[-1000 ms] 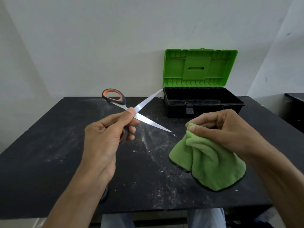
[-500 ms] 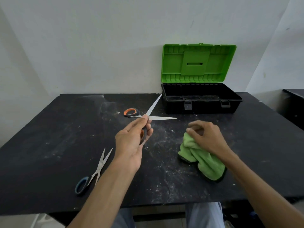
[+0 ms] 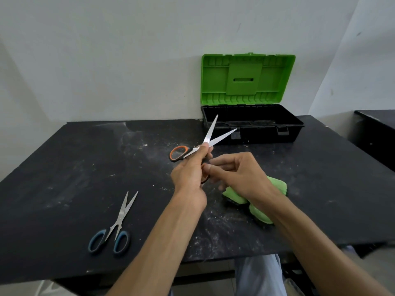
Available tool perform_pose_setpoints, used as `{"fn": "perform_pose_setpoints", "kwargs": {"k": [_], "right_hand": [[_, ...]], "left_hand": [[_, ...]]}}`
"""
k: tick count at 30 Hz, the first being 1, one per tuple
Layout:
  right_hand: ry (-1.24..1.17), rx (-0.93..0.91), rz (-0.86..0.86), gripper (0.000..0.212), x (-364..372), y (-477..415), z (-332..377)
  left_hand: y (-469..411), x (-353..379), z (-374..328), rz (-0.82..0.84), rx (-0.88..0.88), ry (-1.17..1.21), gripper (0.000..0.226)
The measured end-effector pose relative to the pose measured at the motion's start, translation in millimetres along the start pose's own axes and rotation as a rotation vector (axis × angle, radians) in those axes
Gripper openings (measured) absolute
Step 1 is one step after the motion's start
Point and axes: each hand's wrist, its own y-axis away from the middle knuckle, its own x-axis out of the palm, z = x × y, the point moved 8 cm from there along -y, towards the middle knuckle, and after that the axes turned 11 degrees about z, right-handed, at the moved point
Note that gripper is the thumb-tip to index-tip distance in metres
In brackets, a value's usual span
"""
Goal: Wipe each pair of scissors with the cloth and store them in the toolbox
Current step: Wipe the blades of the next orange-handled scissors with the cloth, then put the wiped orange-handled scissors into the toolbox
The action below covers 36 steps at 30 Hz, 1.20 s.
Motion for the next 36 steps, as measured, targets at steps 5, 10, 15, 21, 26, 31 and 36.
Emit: {"fn": "perform_pose_setpoints", "kwargs": {"k": [5, 10, 15, 21, 26, 31, 36], "right_hand": [[-0.088, 0.036, -0.07, 0.011, -29.6, 6.4, 0.0], [-0.074, -0.014, -0.15, 0.009, -54.4, 6.7, 5.8], [-0.058, -0.032, -0.182, 0.01, -65.5, 1.3, 3.0], [-0.029, 0.005, -0.228, 0.01, -72.5, -11.1, -6.1], [0.197, -0.063, -0.4, 0.017, -90.0, -36.4, 13.5], [0.524, 0.094, -0.272, 0.03, -102.1, -84.7, 25.6], [0.671, 0.345, -0.199, 0.041, -128.5, -142.2, 1.1]], "left_hand": [[-1.9, -16.9, -17.5, -0.053, 0.161, -0.038, 0.013], [-0.5, -4.7, -21.7, 0.052, 0.262, -0.306, 0.009], [-8.6, 9.3, -22.2, 0.073, 0.257, -0.3, 0.016], [-25.2, 18.3, -14.9, 0.067, 0.221, -0.271, 0.01], [-55.0, 34.8, -19.1, 0.04, 0.194, -0.096, 0.006], [-99.6, 49.1, -20.9, 0.001, 0.158, -0.046, 0.007], [-144.9, 61.4, -15.6, 0.01, 0.079, -0.075, 0.007]]}}
